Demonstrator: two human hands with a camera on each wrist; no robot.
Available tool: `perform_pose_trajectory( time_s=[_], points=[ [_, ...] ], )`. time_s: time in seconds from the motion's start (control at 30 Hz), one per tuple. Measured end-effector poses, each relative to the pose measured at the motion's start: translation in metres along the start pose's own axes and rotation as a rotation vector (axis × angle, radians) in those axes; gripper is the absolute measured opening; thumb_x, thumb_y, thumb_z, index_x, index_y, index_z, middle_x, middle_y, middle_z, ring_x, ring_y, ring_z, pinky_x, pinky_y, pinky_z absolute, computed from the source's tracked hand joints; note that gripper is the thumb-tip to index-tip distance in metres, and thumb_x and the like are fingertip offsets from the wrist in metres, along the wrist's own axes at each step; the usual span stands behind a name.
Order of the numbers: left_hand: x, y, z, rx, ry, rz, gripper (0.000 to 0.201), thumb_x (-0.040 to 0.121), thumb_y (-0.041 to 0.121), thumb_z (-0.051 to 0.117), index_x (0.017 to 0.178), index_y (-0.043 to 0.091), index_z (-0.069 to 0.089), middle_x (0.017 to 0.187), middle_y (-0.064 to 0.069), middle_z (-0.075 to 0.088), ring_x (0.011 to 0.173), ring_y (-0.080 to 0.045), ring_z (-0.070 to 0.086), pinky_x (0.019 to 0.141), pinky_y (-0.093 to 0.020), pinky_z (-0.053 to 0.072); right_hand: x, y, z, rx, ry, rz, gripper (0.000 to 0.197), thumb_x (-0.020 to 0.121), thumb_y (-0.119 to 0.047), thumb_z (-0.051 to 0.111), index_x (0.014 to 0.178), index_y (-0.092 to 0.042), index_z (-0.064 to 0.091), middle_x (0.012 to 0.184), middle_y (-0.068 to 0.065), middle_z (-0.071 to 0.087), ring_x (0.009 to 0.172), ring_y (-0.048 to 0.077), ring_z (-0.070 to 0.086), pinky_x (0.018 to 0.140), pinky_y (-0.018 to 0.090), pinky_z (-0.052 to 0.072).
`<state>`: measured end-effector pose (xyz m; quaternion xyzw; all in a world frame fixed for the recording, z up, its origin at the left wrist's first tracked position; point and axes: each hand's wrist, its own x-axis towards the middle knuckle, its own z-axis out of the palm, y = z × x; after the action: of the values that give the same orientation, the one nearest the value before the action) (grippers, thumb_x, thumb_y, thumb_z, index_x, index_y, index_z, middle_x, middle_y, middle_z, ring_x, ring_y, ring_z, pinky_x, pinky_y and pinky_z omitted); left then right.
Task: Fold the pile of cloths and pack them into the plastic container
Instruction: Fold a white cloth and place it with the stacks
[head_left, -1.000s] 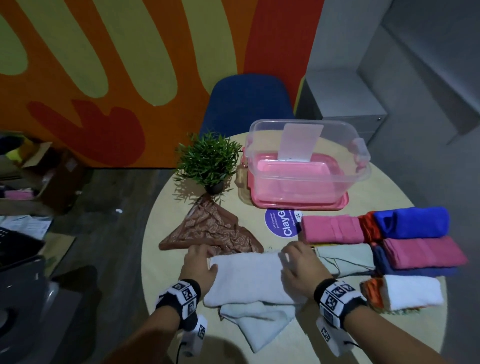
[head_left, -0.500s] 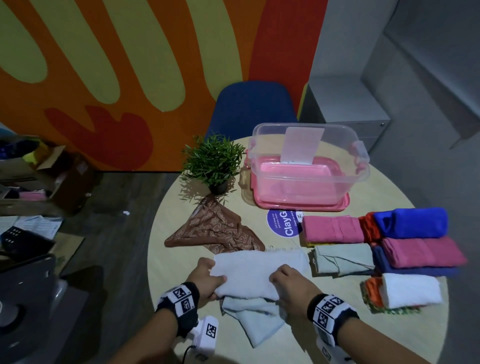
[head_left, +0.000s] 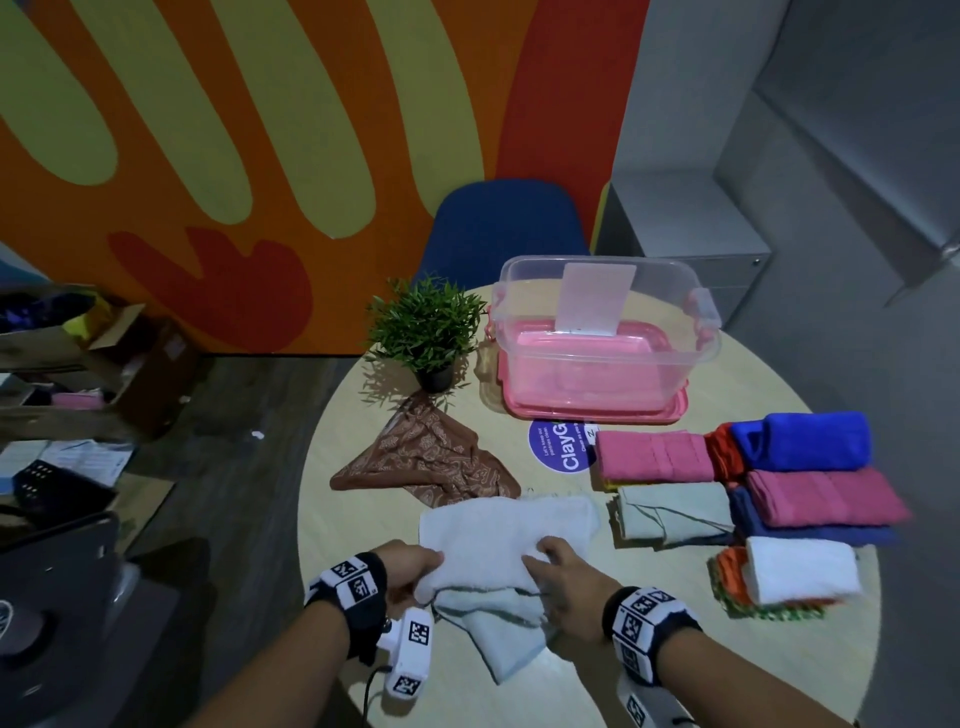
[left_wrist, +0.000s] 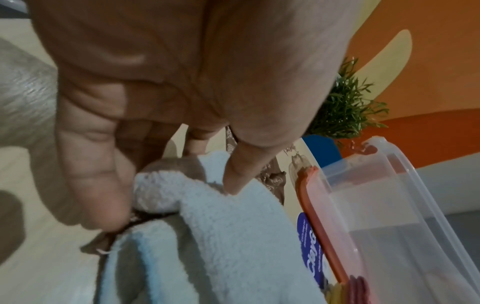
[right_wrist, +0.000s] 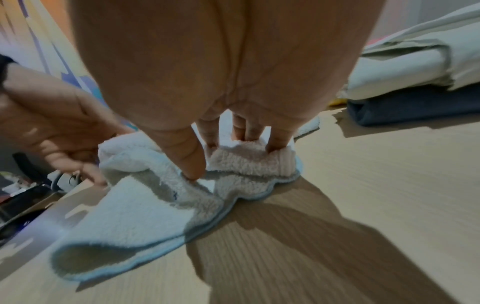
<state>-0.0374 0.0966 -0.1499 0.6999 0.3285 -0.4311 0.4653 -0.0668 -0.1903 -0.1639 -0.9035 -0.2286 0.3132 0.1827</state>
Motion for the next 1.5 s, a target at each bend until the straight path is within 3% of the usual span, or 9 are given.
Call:
perform_pose_trajectory(
  time_s=[0.2, 0.33, 0.63, 0.73, 0.97, 1.1, 1.23, 1.37, 1.5],
  points=[
    [-0.035, 0.036, -0.012, 0.029, 0.343, 0.296, 0.026, 0.087, 0.01, 0.06, 0.11, -0.002, 0.057, 0.097, -0.02, 0.067, 0.076, -0.032, 0.066, 0.069, -0.041, 0.056, 0.042, -0.024, -0.012, 0.042, -0.051, 0.086, 0.098, 0.075, -0.025, 0.074, 0.155, -0.024, 0.017, 0.16, 0.0, 0.005, 0.144, 0.036, 0.03, 0.115, 0.04, 0.036],
    [-0.071, 0.07, -0.022, 0.266, 0.576, 0.57, 0.032, 0.089, 0.006, 0.052, 0.119, 0.009, 0.06, 0.114, -0.018, 0.063, 0.104, -0.035, 0.06, 0.082, -0.03, 0.043, 0.04, -0.054, -0.047, 0.086, 0.058, 0.035, 0.041, 0.09, -0.02, 0.062, 0.127, -0.007, 0.05, 0.138, 0.013, 0.042, 0.125, 0.035, 0.048, 0.106, 0.042, 0.042],
    [-0.181, 0.119, 0.01, 0.359, 0.202, 1.288, 0.034, 0.073, -0.001, 0.059, 0.091, 0.027, 0.063, 0.105, 0.004, 0.059, 0.102, -0.01, 0.057, 0.088, -0.027, 0.046, -0.023, -0.059, -0.155, 0.66, 0.544, -0.171, 0.122, 0.067, -0.023, 0.089, 0.156, -0.03, 0.005, 0.16, -0.006, 0.016, 0.145, 0.012, 0.025, 0.119, 0.037, 0.027],
    [-0.205, 0.121, 0.018, 0.272, 0.005, 1.313, 0.044, 0.071, -0.008, 0.056, 0.102, 0.024, 0.06, 0.106, 0.008, 0.061, 0.099, -0.012, 0.06, 0.084, -0.028, 0.048, -0.045, -0.058, -0.179, 0.788, 0.427, -0.25, 0.126, 0.065, -0.011, 0.089, 0.156, -0.032, 0.003, 0.153, -0.002, 0.029, 0.144, 0.009, 0.028, 0.115, 0.035, 0.03],
    [-0.197, 0.117, 0.03, 0.052, -0.113, 1.233, 0.057, 0.08, -0.026, 0.048, 0.12, 0.014, 0.052, 0.115, -0.004, 0.057, 0.09, -0.018, 0.065, 0.08, -0.03, 0.054, -0.067, -0.04, -0.167, 1.075, 0.374, -0.228, 0.052, 0.072, 0.001, 0.081, 0.117, -0.021, 0.067, 0.094, 0.014, 0.06, 0.085, 0.022, 0.06, 0.076, 0.027, 0.055],
    [-0.181, 0.118, 0.04, -0.052, -0.114, 1.195, 0.056, 0.079, -0.029, 0.047, 0.115, 0.014, 0.054, 0.11, -0.007, 0.054, 0.089, -0.012, 0.064, 0.081, -0.03, 0.056, -0.068, -0.028, -0.153, 0.87, 0.346, -0.11, 0.087, 0.061, -0.04, 0.092, 0.136, -0.052, 0.049, 0.131, -0.001, 0.06, 0.119, 0.019, 0.059, 0.106, 0.047, 0.048],
    [-0.188, 0.133, 0.051, -0.057, -0.152, 1.283, 0.048, 0.081, -0.025, 0.052, 0.113, 0.01, 0.055, 0.113, -0.014, 0.058, 0.097, -0.019, 0.063, 0.09, -0.034, 0.053, -0.076, -0.041, -0.171, 0.787, 0.393, -0.205, 0.069, 0.075, -0.01, 0.084, 0.133, -0.033, 0.054, 0.147, -0.011, 0.043, 0.127, -0.006, 0.047, 0.109, 0.022, 0.041],
    [-0.202, 0.146, 0.055, -0.089, -0.204, 1.357, 0.045, 0.075, -0.015, 0.056, 0.111, 0.012, 0.056, 0.112, -0.007, 0.059, 0.1, -0.018, 0.061, 0.088, -0.028, 0.052, -0.092, -0.046, -0.192, 0.771, 0.563, -0.205, 0.03, 0.071, -0.011, 0.079, 0.094, -0.02, 0.062, 0.108, 0.001, 0.068, 0.093, 0.016, 0.064, 0.084, 0.052, 0.054],
    [-0.192, 0.129, 0.06, -0.112, -0.25, 1.284, 0.042, 0.074, -0.014, 0.06, 0.109, 0.009, 0.056, 0.107, -0.006, 0.061, 0.092, -0.017, 0.061, 0.079, -0.025, 0.054, -0.106, -0.034, -0.171, 0.805, 0.566, -0.196, 0.029, 0.076, -0.003, 0.077, 0.09, -0.019, 0.058, 0.08, -0.011, 0.063, 0.073, 0.011, 0.058, 0.066, 0.035, 0.051]
  ],
)
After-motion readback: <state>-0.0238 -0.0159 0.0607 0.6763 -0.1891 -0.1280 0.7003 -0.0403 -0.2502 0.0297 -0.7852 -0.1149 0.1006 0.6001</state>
